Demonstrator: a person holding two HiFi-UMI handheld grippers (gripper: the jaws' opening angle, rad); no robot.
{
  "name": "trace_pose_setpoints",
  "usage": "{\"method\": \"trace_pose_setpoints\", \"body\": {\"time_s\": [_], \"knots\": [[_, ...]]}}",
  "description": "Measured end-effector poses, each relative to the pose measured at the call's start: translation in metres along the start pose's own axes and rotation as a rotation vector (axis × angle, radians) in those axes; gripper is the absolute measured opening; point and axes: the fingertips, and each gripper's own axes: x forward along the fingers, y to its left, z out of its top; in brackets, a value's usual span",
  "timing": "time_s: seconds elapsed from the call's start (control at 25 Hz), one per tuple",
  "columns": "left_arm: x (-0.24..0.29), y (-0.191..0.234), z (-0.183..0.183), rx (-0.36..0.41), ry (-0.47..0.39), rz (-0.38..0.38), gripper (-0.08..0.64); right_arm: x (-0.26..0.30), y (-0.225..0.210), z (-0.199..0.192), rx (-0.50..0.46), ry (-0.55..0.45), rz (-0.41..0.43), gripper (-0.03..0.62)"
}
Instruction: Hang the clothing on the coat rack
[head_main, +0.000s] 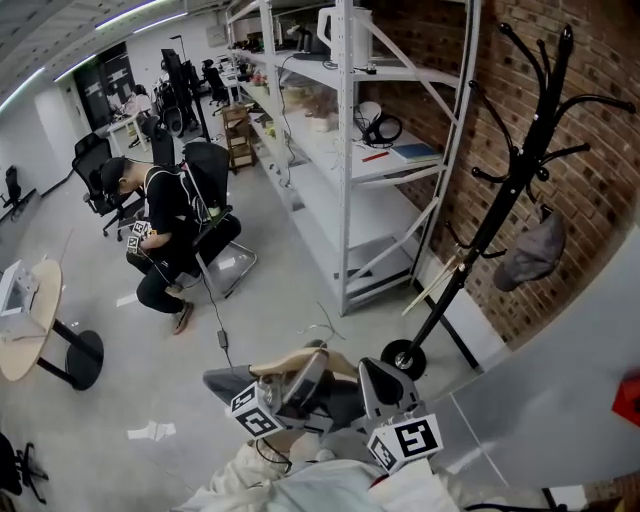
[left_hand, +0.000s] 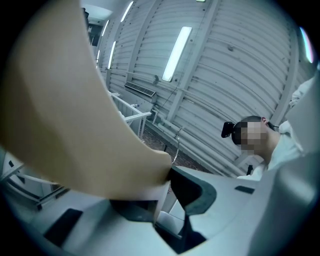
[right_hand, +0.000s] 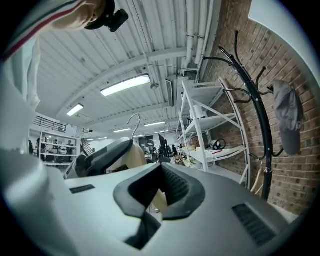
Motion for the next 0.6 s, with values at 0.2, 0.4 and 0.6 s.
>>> {"method": "trace_pose_setpoints", "body": {"time_s": [0.2,0.4,0.6], "knots": [[-0.002,0.021,0.019,0.009,0.011,0.004,0.107,0.027,0.002,-0.002,-0.010,0.010,-0.010,0.023],[-0.006,0.038,0.029,0.011,0.014,0.025,0.107,0.046,-0.004,-0.005,-0.009,0.023,-0.019,0.023],[-0.006,0.066,0.044,0.010,-0.006,0.046,0.107,0.078,-0.010,-0.013,-0.005,0.038,0.008,0.023]]}}
